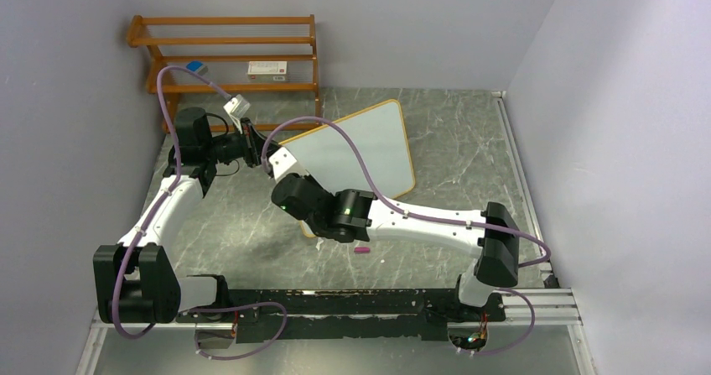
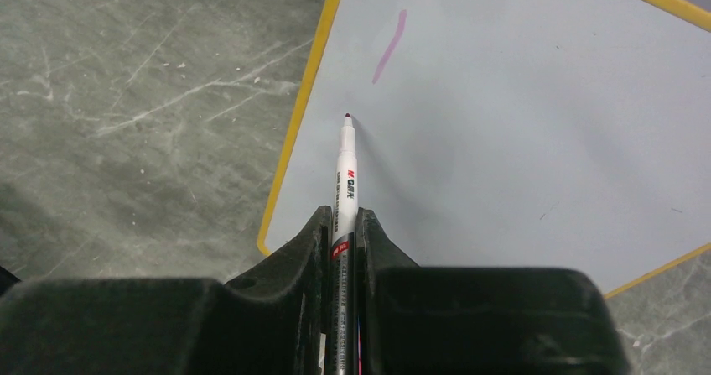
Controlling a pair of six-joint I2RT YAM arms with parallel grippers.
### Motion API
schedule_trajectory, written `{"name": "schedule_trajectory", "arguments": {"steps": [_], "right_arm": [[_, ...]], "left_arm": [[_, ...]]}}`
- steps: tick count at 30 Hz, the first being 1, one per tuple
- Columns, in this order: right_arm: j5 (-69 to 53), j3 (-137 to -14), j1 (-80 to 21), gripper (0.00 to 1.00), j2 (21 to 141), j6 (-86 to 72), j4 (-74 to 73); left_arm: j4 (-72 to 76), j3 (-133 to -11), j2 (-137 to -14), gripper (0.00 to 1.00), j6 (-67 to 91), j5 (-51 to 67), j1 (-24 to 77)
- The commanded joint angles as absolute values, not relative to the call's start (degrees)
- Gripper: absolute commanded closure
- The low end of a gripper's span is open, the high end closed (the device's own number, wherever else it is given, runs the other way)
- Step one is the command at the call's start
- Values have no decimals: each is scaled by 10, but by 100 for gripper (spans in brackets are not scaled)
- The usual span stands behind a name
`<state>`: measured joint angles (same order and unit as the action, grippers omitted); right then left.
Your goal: Write a sentence on the whiteboard
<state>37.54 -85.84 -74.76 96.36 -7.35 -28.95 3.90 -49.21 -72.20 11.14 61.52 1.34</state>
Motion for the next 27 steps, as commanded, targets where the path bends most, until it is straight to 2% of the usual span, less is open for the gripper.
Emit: {"name": "schedule_trajectory", "arguments": {"steps": [1, 17, 27], "right_arm": [[409, -840, -752, 100, 929, -60, -249], [437, -834, -741, 100, 933, -6, -139], [427, -849, -728, 100, 953, -4, -153]], "left_arm": [[27, -498, -716, 95, 68, 603, 22], [25, -500, -719, 95, 66, 603, 22], [24, -501, -719, 95, 65, 603, 22]]}}
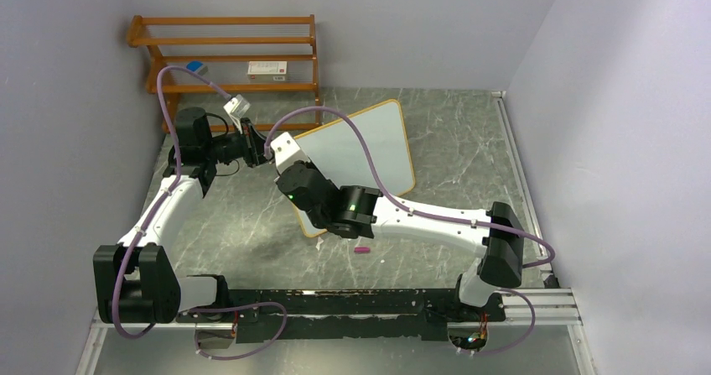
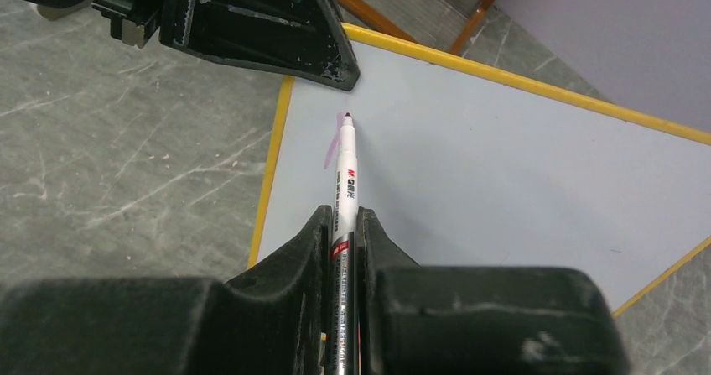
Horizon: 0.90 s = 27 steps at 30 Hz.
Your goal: Write a sentence on the whiteboard
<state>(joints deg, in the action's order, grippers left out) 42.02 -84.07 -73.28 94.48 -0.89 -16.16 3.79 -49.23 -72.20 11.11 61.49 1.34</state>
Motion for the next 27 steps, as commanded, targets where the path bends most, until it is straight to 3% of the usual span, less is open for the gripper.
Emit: {"name": "schedule_trajectory", "arguments": {"steps": [1, 27], "right_arm": [[427, -848, -727, 100, 953, -4, -153], [434, -851, -722, 100, 964, -8, -152]], "left_arm": [[25, -501, -720, 95, 66, 603, 23], [25, -501, -720, 95, 65, 607, 22]]}}
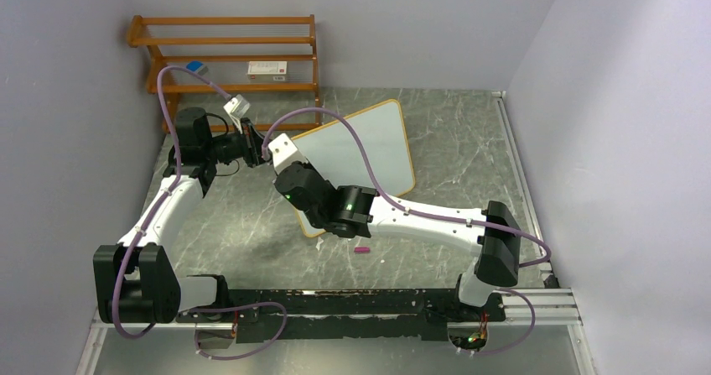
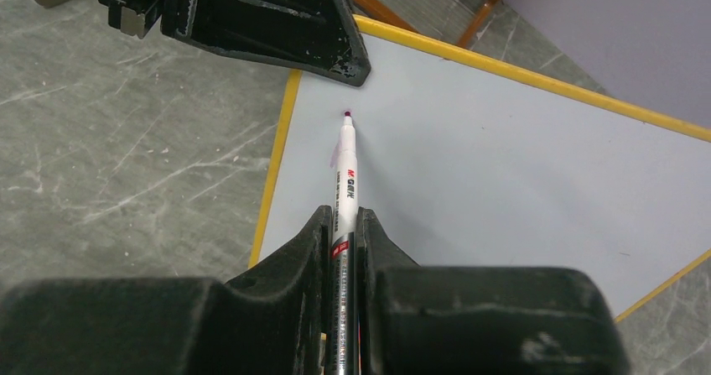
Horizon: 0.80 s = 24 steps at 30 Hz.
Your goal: Write a sentence on the whiteboard
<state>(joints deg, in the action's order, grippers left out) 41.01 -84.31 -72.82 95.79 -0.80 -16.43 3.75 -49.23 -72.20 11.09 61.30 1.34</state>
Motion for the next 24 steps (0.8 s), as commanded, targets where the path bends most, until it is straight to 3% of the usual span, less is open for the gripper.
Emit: {"name": "schedule_trajectory", "arguments": {"steps": [1, 24], "right_arm": [[435, -850, -721, 100, 963, -8, -152], [431, -844, -715, 100, 958, -46, -205]], "left_arm": [[26, -500, -720, 95, 66, 608, 22], [24, -501, -719, 95, 64, 606, 23]]}}
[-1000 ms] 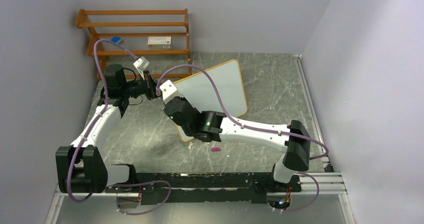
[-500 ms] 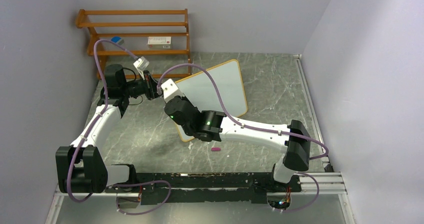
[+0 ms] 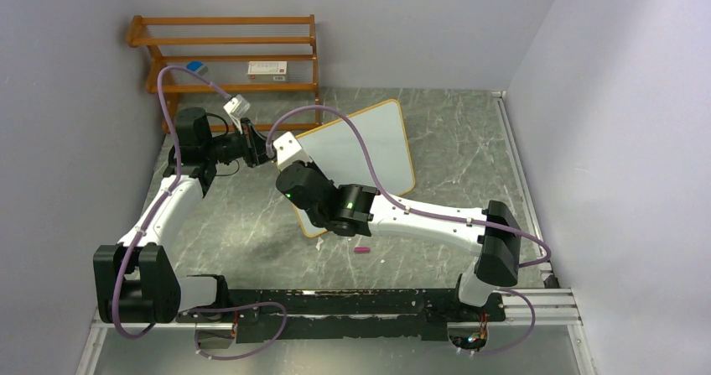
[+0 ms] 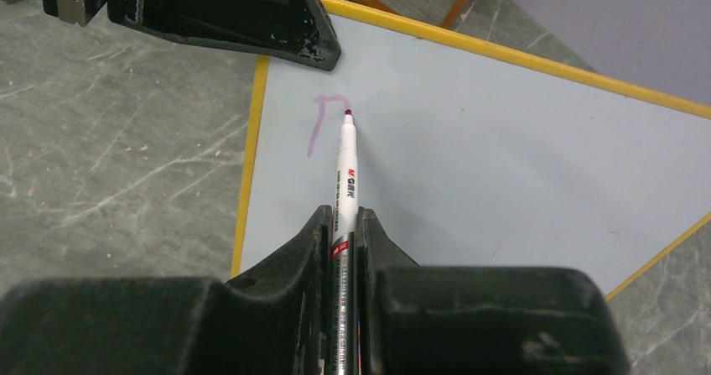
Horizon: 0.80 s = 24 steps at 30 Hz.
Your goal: Write a sentence on the whiteboard
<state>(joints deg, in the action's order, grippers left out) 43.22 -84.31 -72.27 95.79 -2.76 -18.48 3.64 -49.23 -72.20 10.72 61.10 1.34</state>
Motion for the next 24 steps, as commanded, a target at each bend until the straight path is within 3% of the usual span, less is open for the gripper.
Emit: {"name": "schedule_trajectory", "arguments": {"steps": [1, 24], "right_arm": [[430, -844, -716, 100, 958, -48, -206], [387, -855, -718, 100, 966, -55, -201]], "left_arm": [[23, -501, -719, 95, 64, 605, 22], [27, -500, -717, 95, 67, 607, 23]]}}
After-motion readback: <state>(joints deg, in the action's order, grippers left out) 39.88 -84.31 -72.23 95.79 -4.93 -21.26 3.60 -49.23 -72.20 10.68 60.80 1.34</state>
